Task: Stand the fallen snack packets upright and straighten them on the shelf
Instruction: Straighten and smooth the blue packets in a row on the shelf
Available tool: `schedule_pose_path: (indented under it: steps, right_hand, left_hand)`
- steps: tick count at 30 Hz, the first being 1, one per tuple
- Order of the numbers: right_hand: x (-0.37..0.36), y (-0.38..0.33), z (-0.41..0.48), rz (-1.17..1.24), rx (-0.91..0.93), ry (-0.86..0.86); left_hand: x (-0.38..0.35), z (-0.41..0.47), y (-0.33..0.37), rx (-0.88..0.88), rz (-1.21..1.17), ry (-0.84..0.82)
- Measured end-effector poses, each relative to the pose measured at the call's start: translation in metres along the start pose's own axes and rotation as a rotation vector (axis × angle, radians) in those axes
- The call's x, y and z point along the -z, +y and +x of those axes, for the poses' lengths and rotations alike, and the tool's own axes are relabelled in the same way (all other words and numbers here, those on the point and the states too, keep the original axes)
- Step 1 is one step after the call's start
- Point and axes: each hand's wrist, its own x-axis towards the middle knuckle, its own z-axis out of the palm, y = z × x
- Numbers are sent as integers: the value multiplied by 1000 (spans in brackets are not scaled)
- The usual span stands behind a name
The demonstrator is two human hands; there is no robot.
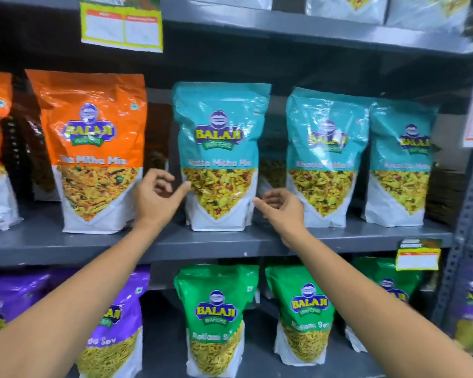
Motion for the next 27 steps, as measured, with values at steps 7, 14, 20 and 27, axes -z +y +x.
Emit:
schedule_pose_path:
  steps: [7,14,20,27]
  right_hand:
    - [90,9,-12,-205,250,166]
    - [173,19,48,-206,205,371]
    - [179,24,79,-118,31,124]
    - [186,27,91,-123,84,188]
  left_hand:
    - [-48,-66,38,-93,146,-98]
    - [-158,-74,93,-12,-37,-254]
    - [-215,-53,99,308,-81,-140]
    - [-217,-47,87,388,-170,-104]
